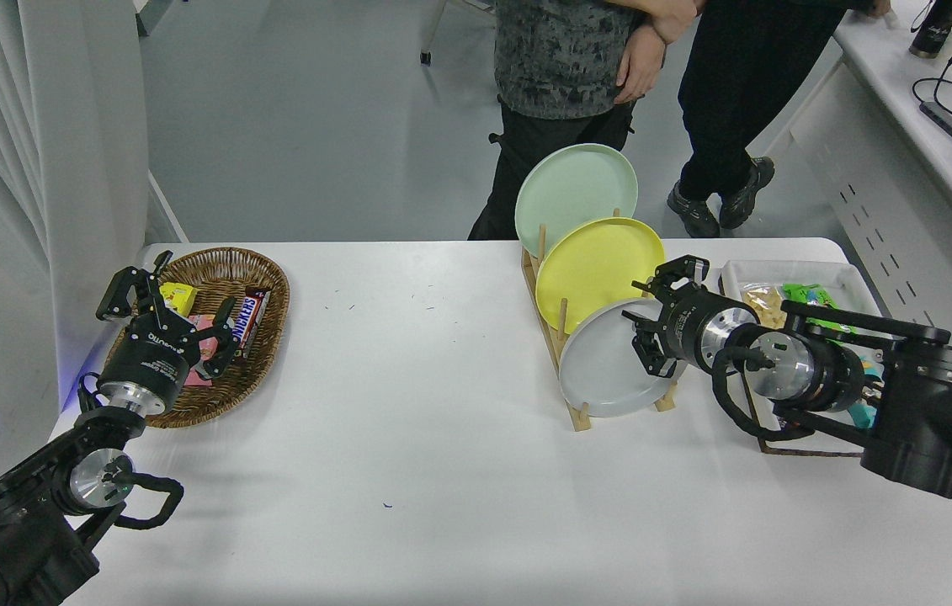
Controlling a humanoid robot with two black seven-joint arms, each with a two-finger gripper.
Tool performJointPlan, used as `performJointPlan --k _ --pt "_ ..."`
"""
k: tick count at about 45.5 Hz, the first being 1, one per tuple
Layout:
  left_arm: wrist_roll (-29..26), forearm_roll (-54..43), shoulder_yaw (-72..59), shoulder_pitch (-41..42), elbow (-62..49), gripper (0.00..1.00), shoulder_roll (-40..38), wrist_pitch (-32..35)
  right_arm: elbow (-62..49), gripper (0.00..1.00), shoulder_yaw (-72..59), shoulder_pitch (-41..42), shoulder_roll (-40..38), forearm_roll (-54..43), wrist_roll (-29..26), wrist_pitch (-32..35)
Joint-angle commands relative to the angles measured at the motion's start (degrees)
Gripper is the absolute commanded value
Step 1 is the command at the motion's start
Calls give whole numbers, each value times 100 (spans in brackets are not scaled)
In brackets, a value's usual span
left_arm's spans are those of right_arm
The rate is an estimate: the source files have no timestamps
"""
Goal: Place the plate on the table
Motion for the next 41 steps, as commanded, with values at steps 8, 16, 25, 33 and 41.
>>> performJointPlan --k 8,16,25,33,41 --pt "0 3 0 0 0 98 0 0 1 27 10 7 0 6 -56 -2" --pt "0 -5 0 0 0 98 0 0 10 24 27 25 -9 6 -56 -2" --pt "0 3 0 0 0 98 0 0 10 17 36 42 -9 6 -56 -2" --pt "0 3 0 0 0 98 0 0 18 13 27 51 -9 112 -56 -2" --pt "0 -6 0 0 0 98 0 0 36 9 27 68 -9 120 -73 6"
